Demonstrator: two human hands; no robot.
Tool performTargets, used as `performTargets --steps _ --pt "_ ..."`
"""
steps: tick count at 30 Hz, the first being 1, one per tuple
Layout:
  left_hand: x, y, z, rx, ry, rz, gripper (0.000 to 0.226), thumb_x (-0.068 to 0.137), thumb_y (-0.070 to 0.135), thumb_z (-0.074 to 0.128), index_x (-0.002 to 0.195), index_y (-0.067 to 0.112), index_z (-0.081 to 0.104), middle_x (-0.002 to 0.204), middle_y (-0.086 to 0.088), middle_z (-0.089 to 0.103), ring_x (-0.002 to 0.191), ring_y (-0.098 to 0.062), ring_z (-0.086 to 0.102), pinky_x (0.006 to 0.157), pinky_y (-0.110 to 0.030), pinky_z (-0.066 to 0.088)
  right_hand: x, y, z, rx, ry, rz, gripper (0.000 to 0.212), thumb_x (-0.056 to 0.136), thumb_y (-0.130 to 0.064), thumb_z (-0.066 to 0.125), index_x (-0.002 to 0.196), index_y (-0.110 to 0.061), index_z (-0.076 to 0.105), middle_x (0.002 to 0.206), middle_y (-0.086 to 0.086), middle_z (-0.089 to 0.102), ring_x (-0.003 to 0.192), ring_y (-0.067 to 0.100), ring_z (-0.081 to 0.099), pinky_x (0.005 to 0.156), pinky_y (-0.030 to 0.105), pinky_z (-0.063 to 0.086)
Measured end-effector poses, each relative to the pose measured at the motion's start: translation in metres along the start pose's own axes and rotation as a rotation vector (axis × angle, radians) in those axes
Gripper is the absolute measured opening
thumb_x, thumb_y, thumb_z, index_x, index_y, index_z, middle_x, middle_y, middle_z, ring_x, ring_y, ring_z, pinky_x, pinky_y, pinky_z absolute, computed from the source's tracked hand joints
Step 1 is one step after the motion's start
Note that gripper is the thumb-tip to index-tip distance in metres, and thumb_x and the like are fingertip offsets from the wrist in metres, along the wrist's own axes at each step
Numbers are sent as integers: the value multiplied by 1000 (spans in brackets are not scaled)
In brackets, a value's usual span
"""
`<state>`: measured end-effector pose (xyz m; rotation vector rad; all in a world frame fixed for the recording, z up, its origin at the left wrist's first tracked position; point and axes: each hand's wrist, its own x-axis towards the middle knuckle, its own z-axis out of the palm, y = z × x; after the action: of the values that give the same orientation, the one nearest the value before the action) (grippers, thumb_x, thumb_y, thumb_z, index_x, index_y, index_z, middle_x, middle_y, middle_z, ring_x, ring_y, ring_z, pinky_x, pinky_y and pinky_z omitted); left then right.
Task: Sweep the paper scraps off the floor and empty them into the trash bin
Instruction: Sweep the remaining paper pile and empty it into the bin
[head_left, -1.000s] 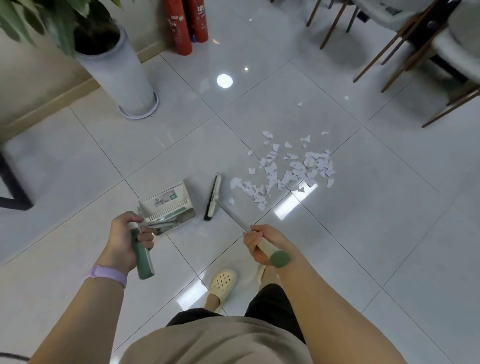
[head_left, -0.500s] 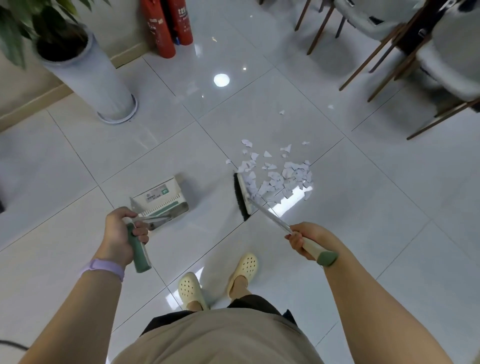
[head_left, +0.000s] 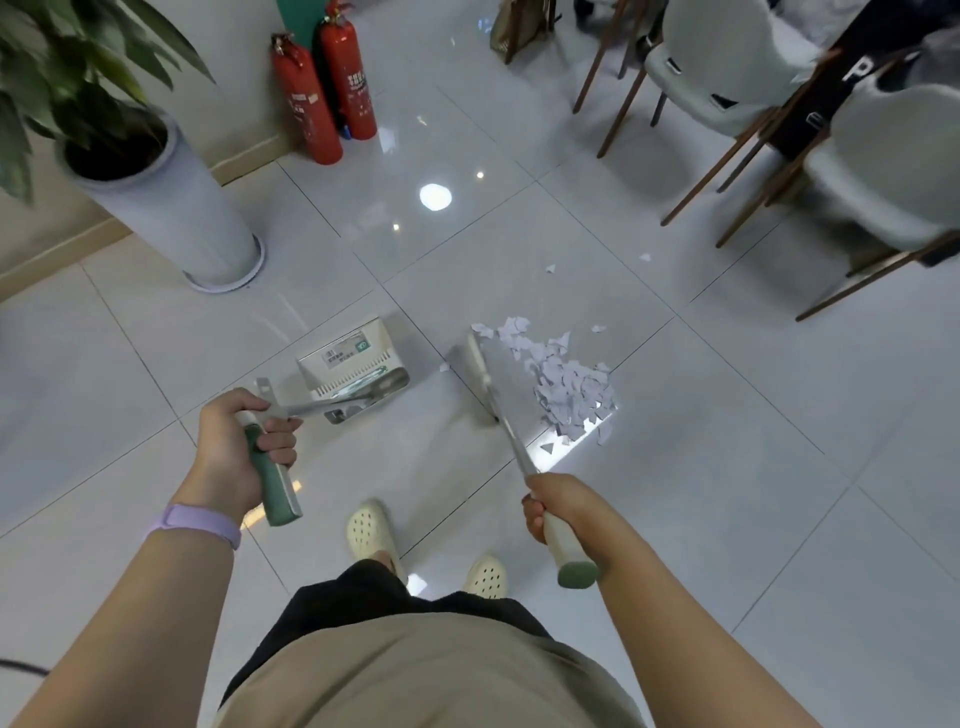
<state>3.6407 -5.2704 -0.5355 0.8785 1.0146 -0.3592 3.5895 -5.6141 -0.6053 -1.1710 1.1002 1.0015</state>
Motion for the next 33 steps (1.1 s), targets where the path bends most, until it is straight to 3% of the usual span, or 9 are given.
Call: performTargets --steps 5,9,13,20,26,33 --pt "39 49 9 32 -14 -1 39 78 23 43 112 3 44 52 6 34 35 -6 27 38 -14 22 22 -45 55 166 -229 162 26 104 -25 43 83 -9 44 46 -1 41 29 9 39 28 16 33" --pt "74 98 8 135 -27 -38 31 79 22 42 105 6 47 51 6 34 33 -6 27 36 -13 23 49 -79 94 306 -324 199 29 104 -26 44 86 -4 50 52 -3 41 33 8 42 29 18 38" --pt "110 140 9 210 9 -63 31 75 21 46 103 9 44 49 5 36 32 -7 29 34 -15 25 70 -118 102 485 -291 180 26 103 -24 47 88 -3 51 54 -3 41 34 8 43 31 18 42" --pt "156 181 58 360 -31 -117 5 76 19 44 80 16 46 49 6 34 32 -8 27 35 -13 24 70 -167 73 741 -121 96 23 104 -25 45 96 -4 49 57 -3 40 33 8 43 30 19 42" --pt "186 200 127 446 -95 -149 3 77 19 45 79 16 45 50 5 33 32 -7 26 36 -11 24 49 -209 49 747 -19 10 18 102 -19 45 103 -1 49 61 -2 36 34 8 39 30 19 41" --pt "225 232 231 494 -112 -178 24 71 21 49 92 8 48 53 5 34 33 -8 26 36 -12 24 63 -278 24 818 -185 23 24 100 -26 50 91 -4 53 56 -5 41 34 6 41 30 20 41"
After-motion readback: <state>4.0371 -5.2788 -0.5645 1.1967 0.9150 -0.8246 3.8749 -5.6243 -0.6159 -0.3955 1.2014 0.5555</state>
